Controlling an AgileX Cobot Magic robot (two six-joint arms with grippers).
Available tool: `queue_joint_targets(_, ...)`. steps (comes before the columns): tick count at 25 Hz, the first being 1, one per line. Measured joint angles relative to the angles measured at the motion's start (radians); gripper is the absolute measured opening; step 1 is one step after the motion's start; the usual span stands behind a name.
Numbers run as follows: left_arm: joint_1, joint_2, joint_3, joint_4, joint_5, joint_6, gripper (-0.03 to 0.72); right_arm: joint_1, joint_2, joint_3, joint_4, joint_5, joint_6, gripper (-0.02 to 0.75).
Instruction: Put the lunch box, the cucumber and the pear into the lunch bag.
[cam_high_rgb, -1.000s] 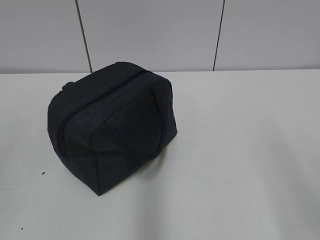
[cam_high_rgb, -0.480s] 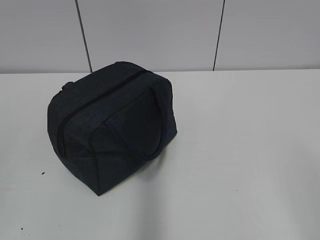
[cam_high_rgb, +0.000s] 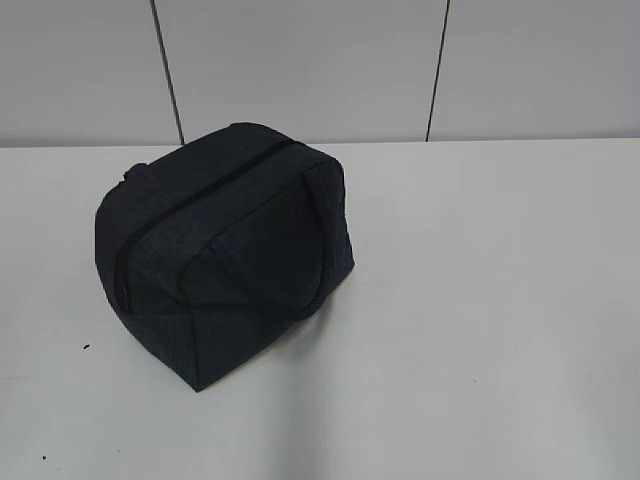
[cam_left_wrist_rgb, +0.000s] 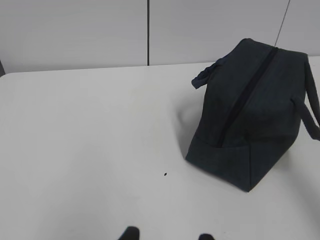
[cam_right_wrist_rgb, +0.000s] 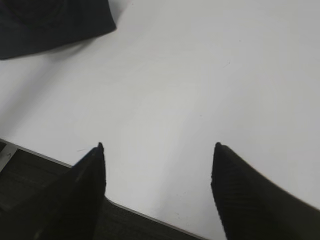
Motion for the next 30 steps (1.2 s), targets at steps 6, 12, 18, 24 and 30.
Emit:
queue_joint_targets(6, 0.0, -0.009, 0.0, -0.001, 0.0, 0.0, 0.23, 0.0, 0.0, 0.0, 0.0, 0.0, 0.0, 0.51)
queue_joint_targets(12, 0.046, -0.009, 0.0, -0.001, 0.0, 0.0, 0.229, -0.064, 0.0, 0.0, 0.0, 0.0, 0.002, 0.51)
queue_joint_targets(18, 0.255, -0.019, 0.0, -0.001, 0.0, -0.001, 0.229, -0.293, 0.0, 0.0, 0.0, 0.0, 0.002, 0.51)
queue_joint_targets(24, 0.285, -0.026, 0.0, -0.001, 0.0, -0.001, 0.229, -0.318, 0.0, 0.0, 0.0, 0.0, 0.002, 0.51)
queue_joint_targets(30, 0.285, -0.026, 0.0, -0.001, 0.0, -0.001, 0.229, -0.318, 0.0, 0.0, 0.0, 0.0, 0.002, 0.51)
